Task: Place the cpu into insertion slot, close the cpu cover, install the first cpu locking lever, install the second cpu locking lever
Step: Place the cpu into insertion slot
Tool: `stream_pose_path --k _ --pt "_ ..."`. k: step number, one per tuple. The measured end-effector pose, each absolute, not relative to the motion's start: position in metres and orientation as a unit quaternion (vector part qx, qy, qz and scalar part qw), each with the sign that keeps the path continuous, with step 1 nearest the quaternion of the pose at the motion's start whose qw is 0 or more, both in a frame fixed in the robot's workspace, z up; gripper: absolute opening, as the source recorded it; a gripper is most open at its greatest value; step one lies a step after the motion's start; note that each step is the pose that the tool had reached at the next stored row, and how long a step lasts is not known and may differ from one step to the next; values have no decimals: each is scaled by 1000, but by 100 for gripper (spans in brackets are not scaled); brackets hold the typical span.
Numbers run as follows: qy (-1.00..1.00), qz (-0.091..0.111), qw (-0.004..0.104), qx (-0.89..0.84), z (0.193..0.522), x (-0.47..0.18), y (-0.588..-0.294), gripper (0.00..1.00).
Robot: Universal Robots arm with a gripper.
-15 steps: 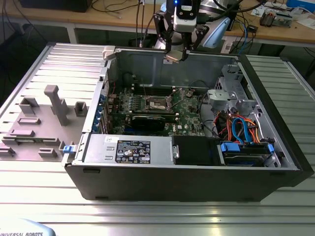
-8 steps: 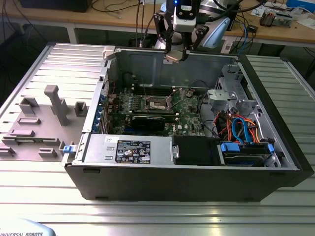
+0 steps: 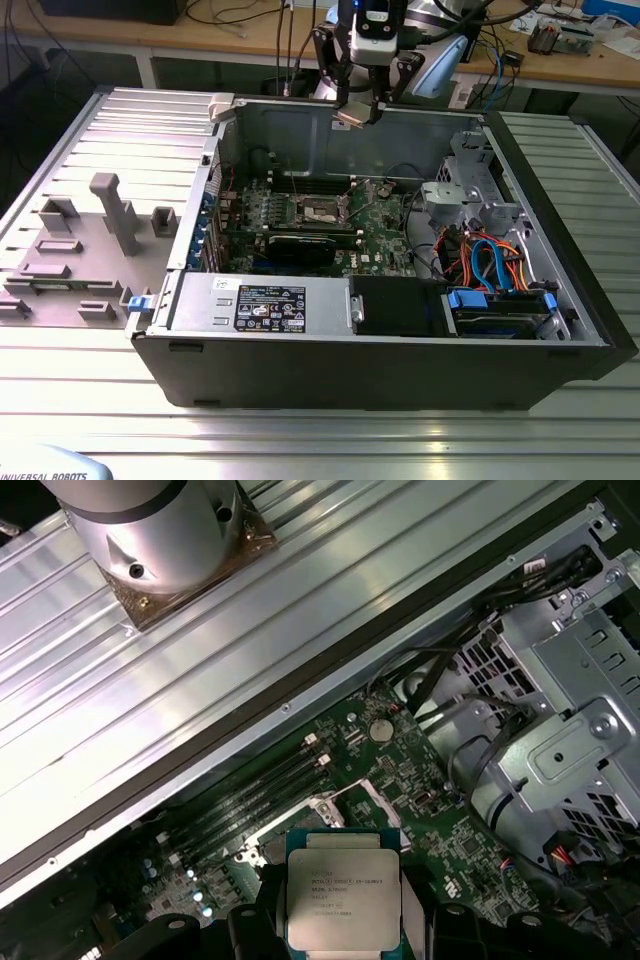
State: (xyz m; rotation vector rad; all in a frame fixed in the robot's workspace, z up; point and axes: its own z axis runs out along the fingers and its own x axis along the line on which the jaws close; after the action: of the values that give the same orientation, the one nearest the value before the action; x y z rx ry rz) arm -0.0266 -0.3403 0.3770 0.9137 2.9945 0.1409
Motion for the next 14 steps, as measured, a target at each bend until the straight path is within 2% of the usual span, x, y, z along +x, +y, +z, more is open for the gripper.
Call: stream_pose_path --k 14 --pt "941 44 6 336 376 -27 -340 54"
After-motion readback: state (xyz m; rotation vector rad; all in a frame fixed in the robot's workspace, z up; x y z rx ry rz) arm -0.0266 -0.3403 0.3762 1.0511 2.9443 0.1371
